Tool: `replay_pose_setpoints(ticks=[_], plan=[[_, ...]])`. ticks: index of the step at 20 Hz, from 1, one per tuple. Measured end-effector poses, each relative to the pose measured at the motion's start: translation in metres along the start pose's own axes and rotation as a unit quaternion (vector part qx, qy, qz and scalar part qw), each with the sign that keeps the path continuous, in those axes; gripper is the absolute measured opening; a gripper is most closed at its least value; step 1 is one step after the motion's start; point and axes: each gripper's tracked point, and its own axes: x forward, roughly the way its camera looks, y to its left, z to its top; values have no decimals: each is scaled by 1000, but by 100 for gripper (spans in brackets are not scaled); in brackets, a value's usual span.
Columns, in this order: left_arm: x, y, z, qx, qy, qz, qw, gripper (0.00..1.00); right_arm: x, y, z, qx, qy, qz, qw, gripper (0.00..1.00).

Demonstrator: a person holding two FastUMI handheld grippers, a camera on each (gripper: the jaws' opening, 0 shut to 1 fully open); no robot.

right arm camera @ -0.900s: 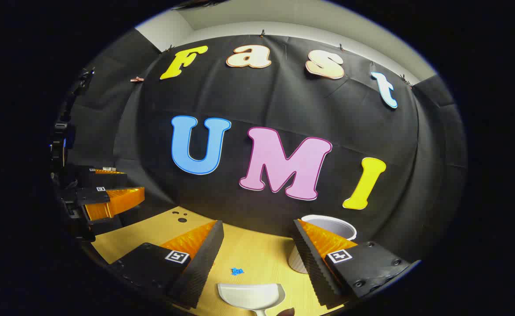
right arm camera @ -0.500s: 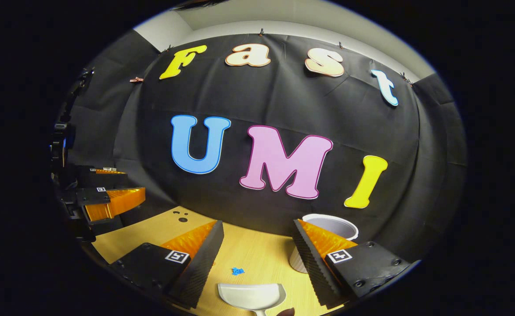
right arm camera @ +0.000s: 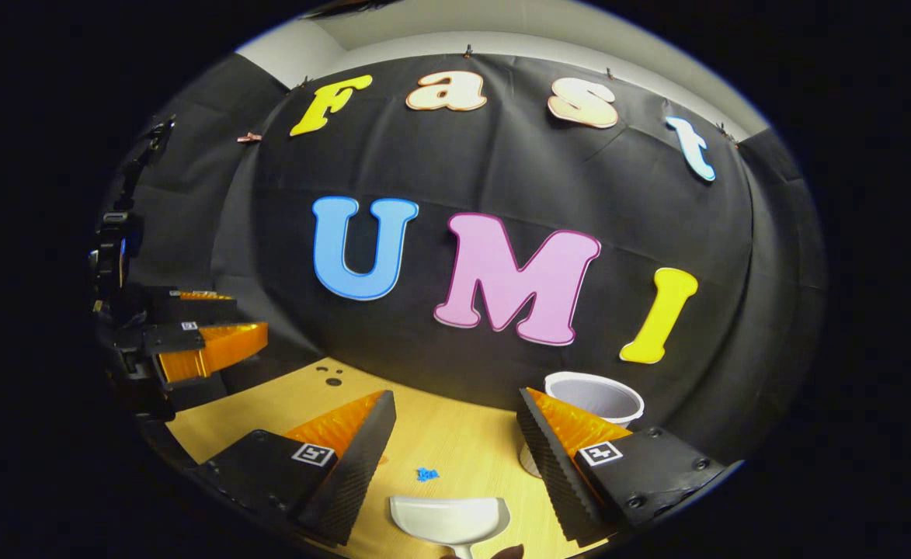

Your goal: Pick up the small broom and dustpan from the desktop, sweep the trash into the dustpan with the broom, and then empty the trash into the garbage bin.

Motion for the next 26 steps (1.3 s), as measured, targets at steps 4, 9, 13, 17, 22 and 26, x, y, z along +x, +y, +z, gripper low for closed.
replay_pose_setpoints(ticks=[4, 9, 13, 17, 22, 26], plan=[[-1, 0, -8, -1, 7, -1, 1000, 94, -15, -1, -65, 21, 104, 31, 994, 98], [-6, 1, -23, 6, 21, -1, 1000, 94, -43, -9, -177, 65, 264, 33, 962, 97], [-9, 3, -33, 5, 36, 2, 999, 94, -50, -14, -252, 60, 341, 40, 937, 97], [-13, 8, -38, 10, 45, 8, 999, 93, -42, -18, -312, 54, 393, 46, 917, 97], [-17, 11, -45, 4, 54, 21, 998, 93, -27, -13, -364, 59, 440, 48, 895, 96], [-17, 13, -51, -2, 63, 29, 998, 93, -17, -4, -393, 60, 468, 54, 880, 96]])
